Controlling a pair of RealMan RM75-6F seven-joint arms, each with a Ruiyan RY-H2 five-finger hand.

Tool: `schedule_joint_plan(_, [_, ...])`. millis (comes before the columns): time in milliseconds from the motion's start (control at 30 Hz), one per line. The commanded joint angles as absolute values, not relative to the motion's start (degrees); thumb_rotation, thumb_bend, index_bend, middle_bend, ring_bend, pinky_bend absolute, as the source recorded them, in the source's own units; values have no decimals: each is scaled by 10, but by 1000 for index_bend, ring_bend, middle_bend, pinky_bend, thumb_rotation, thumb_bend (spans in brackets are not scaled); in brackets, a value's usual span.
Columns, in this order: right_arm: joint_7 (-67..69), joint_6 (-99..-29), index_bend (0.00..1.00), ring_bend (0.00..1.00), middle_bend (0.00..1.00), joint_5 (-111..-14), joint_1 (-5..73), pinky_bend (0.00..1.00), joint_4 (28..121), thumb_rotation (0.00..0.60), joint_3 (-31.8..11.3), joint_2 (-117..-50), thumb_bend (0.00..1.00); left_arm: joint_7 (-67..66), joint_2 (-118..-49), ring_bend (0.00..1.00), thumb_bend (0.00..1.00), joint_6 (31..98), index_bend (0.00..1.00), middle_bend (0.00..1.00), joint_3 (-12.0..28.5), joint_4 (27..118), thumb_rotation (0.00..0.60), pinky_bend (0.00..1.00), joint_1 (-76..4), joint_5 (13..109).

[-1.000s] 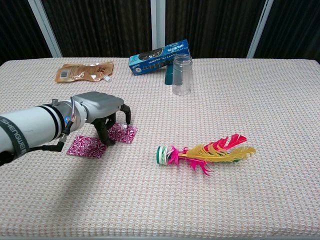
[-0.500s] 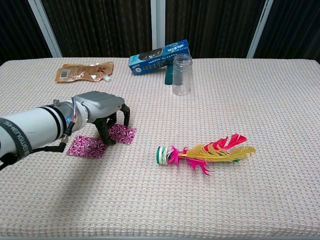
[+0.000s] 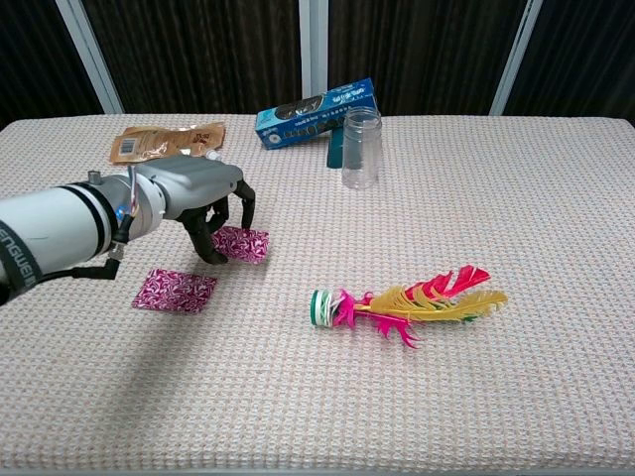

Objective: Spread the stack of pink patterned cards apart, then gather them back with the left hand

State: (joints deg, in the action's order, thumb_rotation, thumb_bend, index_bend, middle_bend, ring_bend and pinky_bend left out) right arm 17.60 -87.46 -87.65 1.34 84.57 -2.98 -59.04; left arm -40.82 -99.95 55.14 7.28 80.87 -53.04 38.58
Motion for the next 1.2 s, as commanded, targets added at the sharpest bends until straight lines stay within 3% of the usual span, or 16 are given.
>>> schedule_joint_plan(33, [178,-876,161,6,104,-878,14,0,845,448,-30,-590,194,-413,-977,957,269,570,485,922,72,839,600,991,-523,389])
schedule_joint_plan(533, [177,-874,158,4,105,-892,21,0,848,453,-28,-595,193,-402,-939,957,268,609,473,921,23,899,600,991,-464,382])
schedule_joint_plan(1200, [175,-877,158,2,104,-895,21,0,851,448,-26,-594,194,-409,-953,956,269,613,464,918,19,911,600,991,-444,374])
